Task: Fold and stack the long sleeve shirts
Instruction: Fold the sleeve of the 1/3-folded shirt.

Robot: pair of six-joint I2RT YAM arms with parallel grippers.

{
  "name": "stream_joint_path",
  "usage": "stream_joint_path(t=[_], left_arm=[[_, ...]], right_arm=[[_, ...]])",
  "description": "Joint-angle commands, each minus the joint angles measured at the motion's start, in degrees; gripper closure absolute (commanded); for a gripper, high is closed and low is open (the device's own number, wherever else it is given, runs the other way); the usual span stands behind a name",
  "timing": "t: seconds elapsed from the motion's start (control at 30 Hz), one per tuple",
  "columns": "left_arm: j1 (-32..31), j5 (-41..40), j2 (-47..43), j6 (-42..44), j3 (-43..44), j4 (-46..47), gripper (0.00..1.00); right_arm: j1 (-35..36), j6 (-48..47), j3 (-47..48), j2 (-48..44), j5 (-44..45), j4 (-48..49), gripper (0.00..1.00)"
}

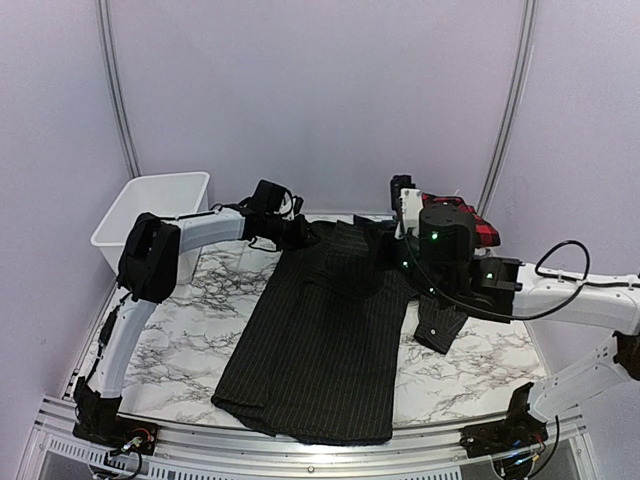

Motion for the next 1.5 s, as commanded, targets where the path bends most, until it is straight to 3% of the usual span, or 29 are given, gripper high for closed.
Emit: stream_joint_path(t=[0.0, 0.27, 0.43, 0.67, 0.93, 1.17, 1.47], left_arm=[[2.13, -7.17, -15.43, -0.7, -8.78, -2.74, 0.74], [5.04, -13.93, -36.73, 1.16, -32.54, -3.33, 0.63], [5.72, -13.7, -45.63, 2.49, -43.11, -3.86, 0.62], [5.68, -11.24, -54.09, 4.1, -51.96, -6.54, 0.59], [3.9, -5.56, -58.96, 5.17, -60.06, -9.0, 0.58], [2.57, -6.84, -64.31, 4.44, -68.26, -9.55, 0.56], [2.57, -10.16, -67.9, 3.94, -69.26, -11.23, 0.56]], right_arm=[[1.27, -2.85, 2.74, 6.37, -12.27, 6.01, 1.0], [2.87, -4.28, 9.17, 24.68, -33.27, 9.48, 1.0], [5.77, -5.04, 15.01, 33.35, -39.14, 8.25, 1.0], [7.37, -5.06, 15.44, 36.15, -44.72, 8.44, 1.0], [8.99, -4.9, 11.94, 31.31, -41.26, 9.26, 1.0], [9.2, -2.15, 10.05, 29.22, -35.05, 15.76, 1.0], [12.25, -2.2, 12.27, 33.06, -28.46, 20.29, 1.0]])
